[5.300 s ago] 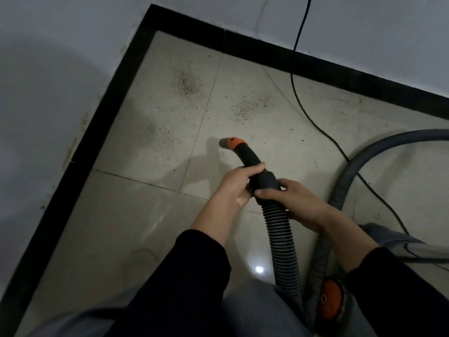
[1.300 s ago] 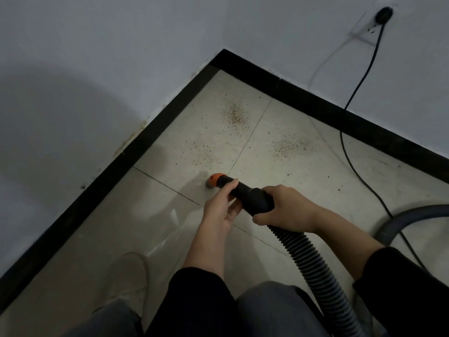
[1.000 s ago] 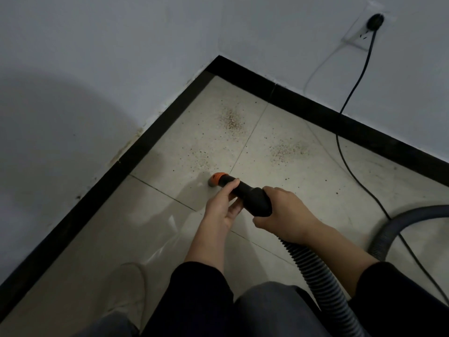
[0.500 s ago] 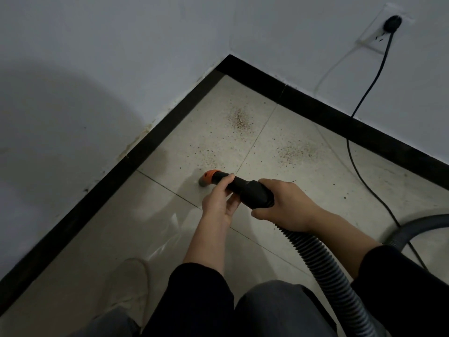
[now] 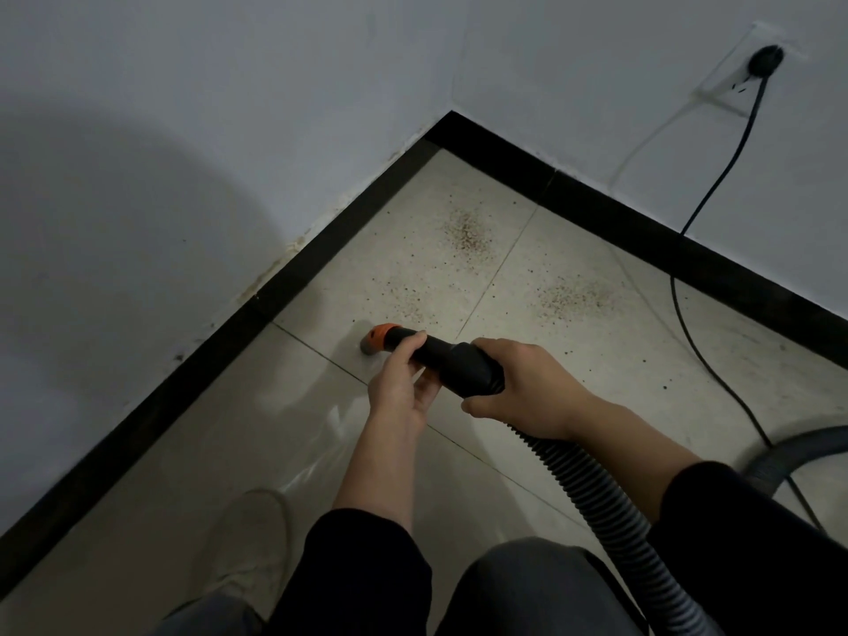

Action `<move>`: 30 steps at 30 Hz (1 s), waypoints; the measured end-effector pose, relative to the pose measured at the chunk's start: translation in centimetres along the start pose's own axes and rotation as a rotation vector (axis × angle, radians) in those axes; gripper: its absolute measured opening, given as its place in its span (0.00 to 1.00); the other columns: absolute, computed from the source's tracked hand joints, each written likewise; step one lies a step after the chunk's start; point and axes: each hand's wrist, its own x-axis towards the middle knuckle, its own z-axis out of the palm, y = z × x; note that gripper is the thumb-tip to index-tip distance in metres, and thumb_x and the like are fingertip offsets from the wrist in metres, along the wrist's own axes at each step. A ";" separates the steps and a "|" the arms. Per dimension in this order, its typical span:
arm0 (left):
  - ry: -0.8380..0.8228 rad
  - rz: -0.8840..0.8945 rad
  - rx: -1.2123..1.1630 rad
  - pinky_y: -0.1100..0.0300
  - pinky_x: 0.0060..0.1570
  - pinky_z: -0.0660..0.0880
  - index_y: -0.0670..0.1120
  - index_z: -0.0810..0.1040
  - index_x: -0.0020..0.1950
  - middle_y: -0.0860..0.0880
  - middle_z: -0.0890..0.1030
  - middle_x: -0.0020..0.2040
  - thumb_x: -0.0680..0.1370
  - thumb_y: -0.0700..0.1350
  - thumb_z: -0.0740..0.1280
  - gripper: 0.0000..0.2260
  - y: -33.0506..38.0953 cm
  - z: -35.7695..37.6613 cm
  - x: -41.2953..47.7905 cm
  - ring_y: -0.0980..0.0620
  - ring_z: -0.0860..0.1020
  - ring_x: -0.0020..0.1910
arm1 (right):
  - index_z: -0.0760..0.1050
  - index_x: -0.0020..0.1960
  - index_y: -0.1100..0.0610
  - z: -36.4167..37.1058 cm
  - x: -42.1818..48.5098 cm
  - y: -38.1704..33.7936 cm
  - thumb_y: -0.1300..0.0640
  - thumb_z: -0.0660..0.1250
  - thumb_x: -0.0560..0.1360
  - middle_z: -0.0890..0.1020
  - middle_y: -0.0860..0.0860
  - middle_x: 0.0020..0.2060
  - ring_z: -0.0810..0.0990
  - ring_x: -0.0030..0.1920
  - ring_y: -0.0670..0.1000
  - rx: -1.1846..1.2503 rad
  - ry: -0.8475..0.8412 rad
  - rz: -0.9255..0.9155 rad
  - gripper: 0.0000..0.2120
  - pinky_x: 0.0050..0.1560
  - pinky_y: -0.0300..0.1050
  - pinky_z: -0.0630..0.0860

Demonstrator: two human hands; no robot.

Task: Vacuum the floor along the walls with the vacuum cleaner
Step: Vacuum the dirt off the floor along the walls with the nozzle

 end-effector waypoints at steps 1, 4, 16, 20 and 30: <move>0.001 0.001 -0.001 0.55 0.47 0.81 0.42 0.76 0.57 0.43 0.82 0.52 0.75 0.42 0.73 0.13 0.1 0.0 0.1 0.45 0.82 0.49 | 0.74 0.51 0.52 0.1 0.1 0.0 0.53 0.73 0.69 0.76 0.46 0.38 0.73 0.36 0.43 -0.001 0.004 -0.004 0.13 0.34 0.35 0.65; -0.005 -0.008 -0.001 0.55 0.47 0.81 0.42 0.76 0.57 0.43 0.82 0.53 0.75 0.42 0.73 0.13 0.1 0.1 0.4 0.45 0.82 0.49 | 0.74 0.50 0.53 0.4 0.2 0.1 0.53 0.72 0.69 0.76 0.47 0.38 0.73 0.36 0.44 -0.006 0.023 -0.004 0.13 0.33 0.35 0.65; -0.052 -0.071 0.059 0.58 0.40 0.81 0.39 0.76 0.61 0.42 0.81 0.54 0.75 0.43 0.73 0.17 -1.3 3.3 1.6 0.47 0.81 0.47 | 0.74 0.51 0.54 -0.9 -0.3 2.5 0.52 0.72 0.68 0.78 0.49 0.39 0.76 0.38 0.48 -0.013 0.091 0.096 0.14 0.38 0.43 0.73; -0.073 -0.076 0.077 0.55 0.48 0.81 0.39 0.77 0.60 0.41 0.81 0.56 0.75 0.43 0.73 0.16 -1.8 4.1 1.9 0.45 0.81 0.51 | 0.74 0.49 0.55 -1.1 -0.4 2.9 0.52 0.72 0.68 0.77 0.50 0.39 0.76 0.38 0.49 -0.008 0.116 0.125 0.13 0.38 0.44 0.73; -0.093 -0.110 0.095 0.55 0.46 0.82 0.38 0.76 0.62 0.42 0.82 0.54 0.75 0.43 0.74 0.19 -3.5 5.6 2.0 0.45 0.83 0.49 | 0.75 0.49 0.53 -2.1 -1.6 4.3 0.51 0.72 0.69 0.78 0.50 0.37 0.77 0.36 0.49 -0.012 0.122 0.182 0.12 0.37 0.44 0.74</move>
